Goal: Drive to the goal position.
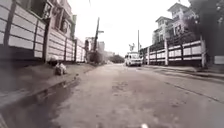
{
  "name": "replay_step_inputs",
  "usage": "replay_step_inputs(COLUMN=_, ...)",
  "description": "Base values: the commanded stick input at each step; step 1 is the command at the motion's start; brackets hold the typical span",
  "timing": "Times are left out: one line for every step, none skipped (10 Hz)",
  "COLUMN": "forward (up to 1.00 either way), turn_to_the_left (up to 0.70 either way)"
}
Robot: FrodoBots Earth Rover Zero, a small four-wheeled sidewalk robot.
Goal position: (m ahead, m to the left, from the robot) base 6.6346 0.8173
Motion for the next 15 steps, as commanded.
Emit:
replay_step_inputs(forward=1.00, turn_to_the_left=0.25)
replay_step_inputs(forward=1.00, turn_to_the_left=0.22)
replay_step_inputs(forward=1.00, turn_to_the_left=0.07)
replay_step_inputs(forward=1.00, turn_to_the_left=0.01)
replay_step_inputs(forward=1.00, turn_to_the_left=0.00)
replay_step_inputs(forward=1.00, turn_to_the_left=0.00)
replay_step_inputs(forward=1.00, turn_to_the_left=0.00)
replay_step_inputs(forward=1.00, turn_to_the_left=0.00)
replay_step_inputs(forward=1.00, turn_to_the_left=0.00)
replay_step_inputs(forward=1.00, turn_to_the_left=0.00)
replay_step_inputs(forward=1.00, turn_to_the_left=0.00)
replay_step_inputs(forward=1.00, turn_to_the_left=0.00)
replay_step_inputs(forward=1.00, turn_to_the_left=0.00)
replay_step_inputs(forward=1.00, turn_to_the_left=0.00)
replay_step_inputs(forward=1.00, turn_to_the_left=0.00)
